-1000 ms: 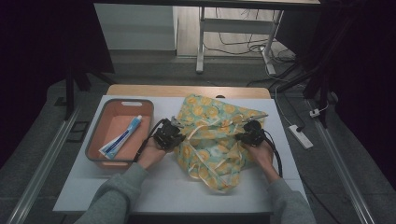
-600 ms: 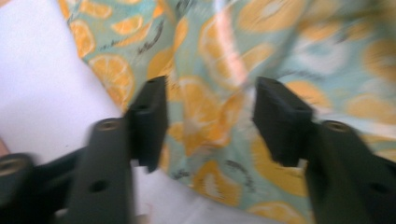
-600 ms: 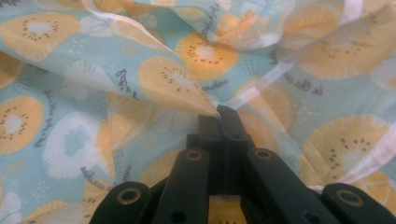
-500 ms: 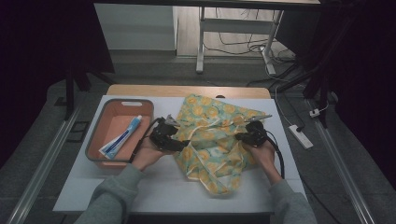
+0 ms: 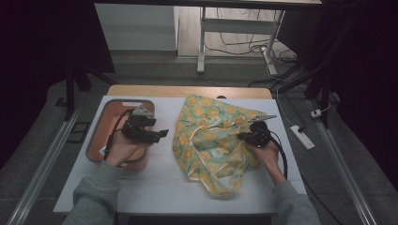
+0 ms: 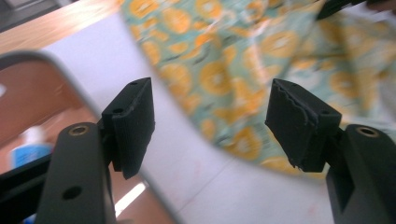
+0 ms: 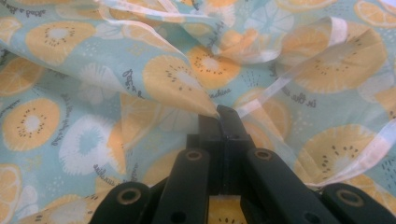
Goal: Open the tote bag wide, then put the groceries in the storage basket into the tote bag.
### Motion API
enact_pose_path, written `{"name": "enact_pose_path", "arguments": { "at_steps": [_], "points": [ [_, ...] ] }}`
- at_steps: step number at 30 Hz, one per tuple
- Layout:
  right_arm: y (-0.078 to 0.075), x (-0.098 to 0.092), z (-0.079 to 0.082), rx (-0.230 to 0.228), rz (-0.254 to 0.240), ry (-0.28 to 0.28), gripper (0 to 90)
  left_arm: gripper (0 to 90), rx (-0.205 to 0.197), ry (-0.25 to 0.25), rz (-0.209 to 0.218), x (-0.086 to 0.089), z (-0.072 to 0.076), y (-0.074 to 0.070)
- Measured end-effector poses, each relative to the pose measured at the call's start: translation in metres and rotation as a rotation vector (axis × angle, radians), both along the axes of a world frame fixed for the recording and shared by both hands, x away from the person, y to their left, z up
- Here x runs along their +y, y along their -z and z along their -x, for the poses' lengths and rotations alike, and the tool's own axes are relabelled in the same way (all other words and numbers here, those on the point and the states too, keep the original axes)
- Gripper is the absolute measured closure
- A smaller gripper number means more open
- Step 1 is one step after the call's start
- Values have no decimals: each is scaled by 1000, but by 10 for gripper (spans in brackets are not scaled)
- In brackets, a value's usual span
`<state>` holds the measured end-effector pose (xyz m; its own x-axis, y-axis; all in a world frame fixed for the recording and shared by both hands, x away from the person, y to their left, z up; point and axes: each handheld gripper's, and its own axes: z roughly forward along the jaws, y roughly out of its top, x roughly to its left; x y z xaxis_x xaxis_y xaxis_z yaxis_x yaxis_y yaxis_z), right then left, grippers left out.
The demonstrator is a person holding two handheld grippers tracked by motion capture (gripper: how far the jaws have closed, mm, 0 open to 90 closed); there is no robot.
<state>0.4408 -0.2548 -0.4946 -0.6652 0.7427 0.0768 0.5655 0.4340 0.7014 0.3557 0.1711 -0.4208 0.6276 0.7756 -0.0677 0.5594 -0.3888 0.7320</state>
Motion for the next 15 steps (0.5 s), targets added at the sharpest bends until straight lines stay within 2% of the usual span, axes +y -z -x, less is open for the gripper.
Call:
{"name": "enact_pose_path", "arguments": {
  "at_steps": [11, 15],
  "points": [
    [-1, 1, 1, -7, -1, -10, 889, 316, 23, -109, -41, 40, -14, 7],
    [-1, 1, 1, -6, 1, -11, 890, 308, 45, -146, -86, 51, -19, 12]
  ]
}}
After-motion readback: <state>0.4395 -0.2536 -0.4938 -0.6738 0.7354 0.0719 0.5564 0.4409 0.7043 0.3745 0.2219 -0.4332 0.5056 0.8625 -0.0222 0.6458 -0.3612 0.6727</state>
